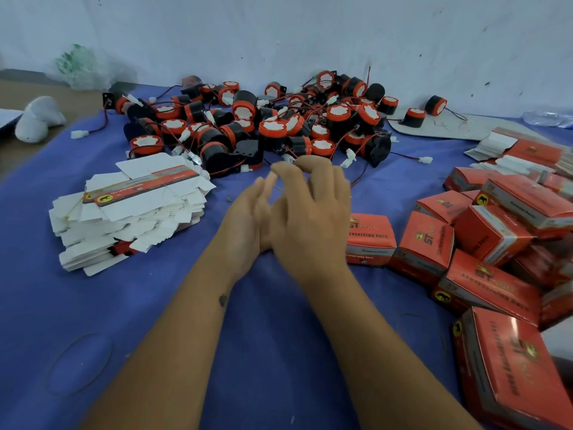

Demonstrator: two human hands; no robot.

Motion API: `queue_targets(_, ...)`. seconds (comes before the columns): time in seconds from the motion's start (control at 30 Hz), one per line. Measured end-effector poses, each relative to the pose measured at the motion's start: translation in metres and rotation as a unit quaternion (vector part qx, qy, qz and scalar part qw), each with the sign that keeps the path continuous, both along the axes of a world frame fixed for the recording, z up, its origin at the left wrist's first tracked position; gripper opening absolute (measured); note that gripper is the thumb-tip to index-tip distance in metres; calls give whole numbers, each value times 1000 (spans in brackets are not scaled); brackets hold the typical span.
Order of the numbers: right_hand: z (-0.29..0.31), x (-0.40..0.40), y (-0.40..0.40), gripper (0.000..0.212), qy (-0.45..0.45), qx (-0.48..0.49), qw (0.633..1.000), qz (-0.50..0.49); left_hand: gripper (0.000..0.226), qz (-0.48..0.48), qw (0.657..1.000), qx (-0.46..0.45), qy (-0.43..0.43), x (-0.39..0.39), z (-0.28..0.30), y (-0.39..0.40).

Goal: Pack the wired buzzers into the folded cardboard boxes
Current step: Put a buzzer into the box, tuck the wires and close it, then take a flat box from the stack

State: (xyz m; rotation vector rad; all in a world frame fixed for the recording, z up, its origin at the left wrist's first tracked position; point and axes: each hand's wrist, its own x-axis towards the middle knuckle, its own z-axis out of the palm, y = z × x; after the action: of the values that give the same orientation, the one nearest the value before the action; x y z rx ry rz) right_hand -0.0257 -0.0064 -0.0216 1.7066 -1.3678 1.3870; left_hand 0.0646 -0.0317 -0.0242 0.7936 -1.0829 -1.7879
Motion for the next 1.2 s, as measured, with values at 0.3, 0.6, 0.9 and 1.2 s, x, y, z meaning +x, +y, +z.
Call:
queue_targets(0.3,-16,19,-5,26,-392,231,872,179,30,397,815,-259,-333,43,10,-10)
queue_targets(0.6,-20,-41,-23,41,-305,291,906,-18,43,298,585,-231,-718,48,-3,-15)
queue_targets(0.9,-25,-36,-19,37,-242,343,906,54,23,338,570,-286,-692,45,4,-15)
queue_targets(1.2,-30,-18,-17,52,-110,358,899,227,20,345,527,-405,-662,10,12,4)
